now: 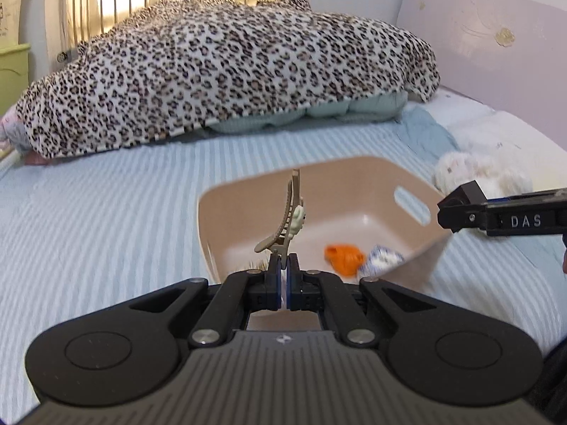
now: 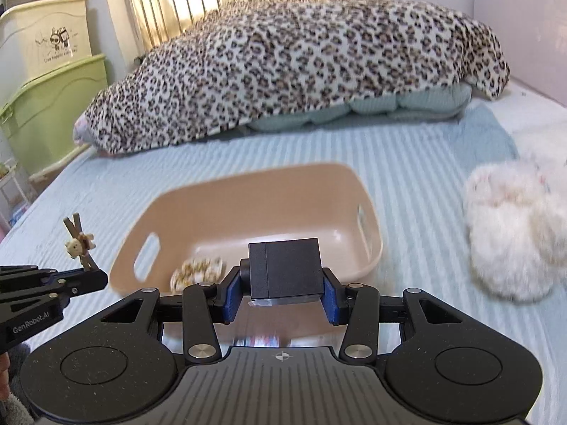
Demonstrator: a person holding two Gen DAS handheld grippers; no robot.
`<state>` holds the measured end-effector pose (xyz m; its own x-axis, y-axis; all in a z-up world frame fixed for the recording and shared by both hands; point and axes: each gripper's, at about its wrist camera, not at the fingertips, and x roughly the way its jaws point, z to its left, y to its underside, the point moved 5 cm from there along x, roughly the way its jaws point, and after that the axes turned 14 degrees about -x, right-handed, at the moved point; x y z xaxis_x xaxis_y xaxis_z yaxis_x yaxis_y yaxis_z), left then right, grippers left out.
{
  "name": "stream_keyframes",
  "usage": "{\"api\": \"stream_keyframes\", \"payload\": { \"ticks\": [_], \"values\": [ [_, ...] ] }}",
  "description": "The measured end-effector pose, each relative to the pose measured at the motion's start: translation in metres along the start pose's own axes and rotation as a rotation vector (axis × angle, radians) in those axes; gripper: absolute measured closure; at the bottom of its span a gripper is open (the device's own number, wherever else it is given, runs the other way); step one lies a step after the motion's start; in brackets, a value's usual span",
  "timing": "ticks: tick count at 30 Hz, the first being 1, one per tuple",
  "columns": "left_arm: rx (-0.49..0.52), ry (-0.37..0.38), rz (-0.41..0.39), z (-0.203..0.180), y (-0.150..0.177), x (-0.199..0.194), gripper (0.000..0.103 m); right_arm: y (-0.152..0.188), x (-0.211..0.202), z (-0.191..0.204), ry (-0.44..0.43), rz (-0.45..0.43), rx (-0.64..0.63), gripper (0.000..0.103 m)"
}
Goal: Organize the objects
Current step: 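Lift both items over the basket and open both tools to drop them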
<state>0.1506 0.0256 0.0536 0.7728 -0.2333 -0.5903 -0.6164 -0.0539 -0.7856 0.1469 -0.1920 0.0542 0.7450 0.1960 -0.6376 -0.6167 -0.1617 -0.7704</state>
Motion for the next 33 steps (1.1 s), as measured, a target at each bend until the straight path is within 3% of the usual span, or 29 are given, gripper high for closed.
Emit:
{"api": "stream_keyframes", "payload": {
  "ticks": [8, 18, 25, 26, 27, 28, 30, 33],
  "values": [
    [0.0, -0.032, 0.011, -0.013, -0.026, 0.052, 0.1, -0.029, 0.032, -0.021, 0.041, -0.012, -0.01, 0.061],
    [-0.042, -0.135, 0.202, -0.008, -0.002, 0.134, 0.1, -0.021, 0.085, -0.024, 0.069, 0.095, -0.041, 0.061],
    [-0.076, -0.169, 0.285, 0.003, 0.011, 0.152, 0.098, -0.006, 0.11, -0.018, 0.069, 0.167, -0.078, 0.061],
    [-0.073, -0.175, 0.282, 0.003, 0.011, 0.151, 0.095, -0.005, 0.11, -0.017, 0.071, 0.168, -0.089, 0.061],
    [-0.073, -0.174, 0.279, 0.002, 0.011, 0.149, 0.085, -0.005, 0.109, -0.017, 0.07, 0.167, -0.094, 0.054],
    [-0.079, -0.17, 0.277, 0.002, 0.009, 0.146, 0.069, -0.005, 0.107, -0.016, 0.072, 0.164, -0.092, 0.052],
    [-0.101, -0.157, 0.263, 0.0, 0.005, 0.138, 0.05, -0.007, 0.102, -0.017, 0.065, 0.154, -0.077, 0.046],
    [-0.09, -0.157, 0.24, -0.003, -0.002, 0.121, 0.03, -0.008, 0.091, -0.021, 0.063, 0.14, -0.056, 0.033]
  ]
}}
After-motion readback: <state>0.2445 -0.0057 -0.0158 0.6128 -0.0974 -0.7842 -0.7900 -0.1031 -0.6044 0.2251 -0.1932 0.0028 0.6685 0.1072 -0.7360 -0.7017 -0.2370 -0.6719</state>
